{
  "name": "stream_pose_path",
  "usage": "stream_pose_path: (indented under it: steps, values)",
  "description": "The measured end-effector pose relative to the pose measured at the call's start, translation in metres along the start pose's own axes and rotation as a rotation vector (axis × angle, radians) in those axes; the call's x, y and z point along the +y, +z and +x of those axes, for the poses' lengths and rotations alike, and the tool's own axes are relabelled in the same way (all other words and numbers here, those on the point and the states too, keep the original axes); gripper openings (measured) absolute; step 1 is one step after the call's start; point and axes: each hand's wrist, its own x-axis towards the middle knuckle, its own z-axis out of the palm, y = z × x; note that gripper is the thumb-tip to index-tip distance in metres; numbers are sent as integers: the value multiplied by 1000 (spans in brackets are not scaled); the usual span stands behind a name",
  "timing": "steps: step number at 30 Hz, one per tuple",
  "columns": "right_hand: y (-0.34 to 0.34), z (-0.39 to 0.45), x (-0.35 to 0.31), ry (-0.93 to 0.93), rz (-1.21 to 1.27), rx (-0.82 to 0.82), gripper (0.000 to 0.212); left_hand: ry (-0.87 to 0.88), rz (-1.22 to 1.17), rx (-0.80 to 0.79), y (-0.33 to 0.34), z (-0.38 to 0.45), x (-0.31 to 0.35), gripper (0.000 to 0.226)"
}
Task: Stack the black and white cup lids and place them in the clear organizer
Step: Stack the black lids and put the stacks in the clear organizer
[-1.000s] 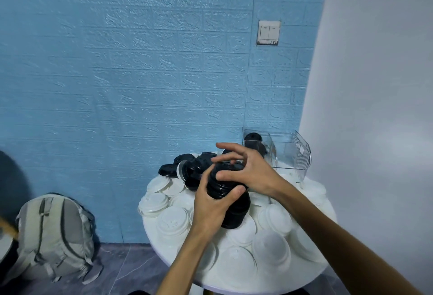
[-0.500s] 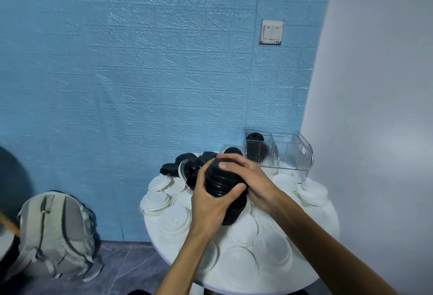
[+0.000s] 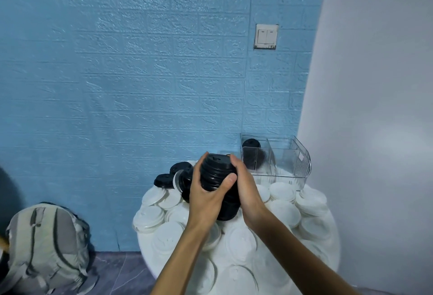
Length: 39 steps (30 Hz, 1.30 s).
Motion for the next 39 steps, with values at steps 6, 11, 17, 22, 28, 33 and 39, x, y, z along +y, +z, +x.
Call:
stream_pose_path:
  steps: [6,11,17,22,28,33,39]
  values:
    - [-6,18,-16,-42,-3,127,30,-67,0,-10,18,21,14,64]
    - [-12,25,-25,-71,17,128,35,-139,-98,171,44,41,8,39]
    - [-9,37,-31,-163,-54,330,61,-63,-148,319,73,51,9,48]
    - [-16,41,-27,-186,20,342,57,-94,-202,425,81,60,12,54]
    - [-21,47,-28,-274,4,443,29,-19,-194,424,94,62,-2,51]
    - [-36,69,-35,-280,-84,481,21,-120,-146,241,106,77,-2,46]
    - [-60,123,-48,-181,-137,501,30,-440,-332,92,134,132,-1,50]
